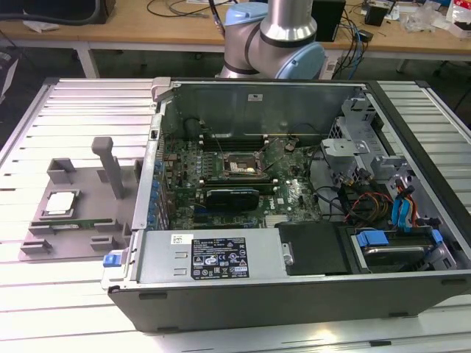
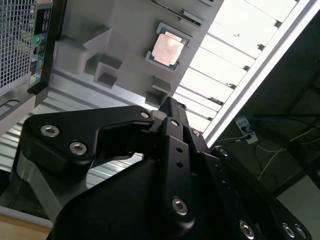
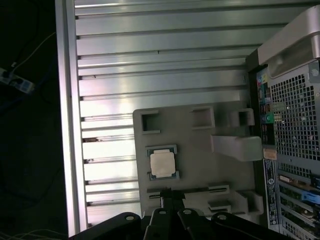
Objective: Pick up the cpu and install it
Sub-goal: 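Reach for the cpu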
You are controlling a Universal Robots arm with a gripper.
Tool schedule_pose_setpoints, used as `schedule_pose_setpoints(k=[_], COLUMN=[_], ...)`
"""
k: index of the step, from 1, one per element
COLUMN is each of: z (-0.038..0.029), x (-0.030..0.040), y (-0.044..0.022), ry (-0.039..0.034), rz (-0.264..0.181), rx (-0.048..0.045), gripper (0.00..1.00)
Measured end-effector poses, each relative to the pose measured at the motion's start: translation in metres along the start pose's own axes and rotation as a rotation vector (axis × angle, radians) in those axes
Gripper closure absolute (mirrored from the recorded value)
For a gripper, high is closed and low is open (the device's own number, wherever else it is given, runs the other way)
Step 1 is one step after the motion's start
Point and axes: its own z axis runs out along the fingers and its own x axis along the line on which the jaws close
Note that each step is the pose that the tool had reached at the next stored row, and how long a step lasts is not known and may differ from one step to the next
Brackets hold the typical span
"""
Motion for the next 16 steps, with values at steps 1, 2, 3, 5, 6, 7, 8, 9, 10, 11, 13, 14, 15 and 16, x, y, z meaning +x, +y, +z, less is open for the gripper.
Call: schedule_pose_setpoints(k=[1,2,3,5,6,7,8,9,10,11,13,14,15,16], z=[-0.0001,0.0000,-0.0001,-0.0003,-0.0003,-0.0004,-0.0004,-0.0004,-0.0005,-0.0005,-0.0006,-0.0007,-0.0007,-0.0007], x=[0.0020,0.0037,0.0049,0.0104,0.0117,0.0133,0.0146,0.0158,0.0191,0.0207,0.0249,0.0266,0.0282,0.0300], y=[-0.0002,-0.0003,-0.0004,-0.0008,-0.0009,-0.0010,-0.0011,-0.0012,-0.0014,-0.0015,-0.0019,-0.0020,-0.0021,-0.0023], ry=[0.0000,-0.0001,0.0000,0.0000,0.0000,0.0001,0.0000,0.0000,0.0000,0.0000,0.0000,0.0000,0.0000,0.0000], rz=[0.000,0.000,0.000,0.000,0.000,0.000,0.000,0.000,0.000,0.000,0.000,0.000,0.000,0.000], rx=[0.0000,-0.0001,0.0000,0.0000,-0.0001,-0.0001,0.0000,-0.0001,-0.0001,-0.0001,0.0000,-0.0001,0.0000,-0.0001], gripper=[0.89,0.89,0.89,0.89,0.89,0.89,0.89,0.89,0.89,0.89,0.89,0.89,0.89,0.89])
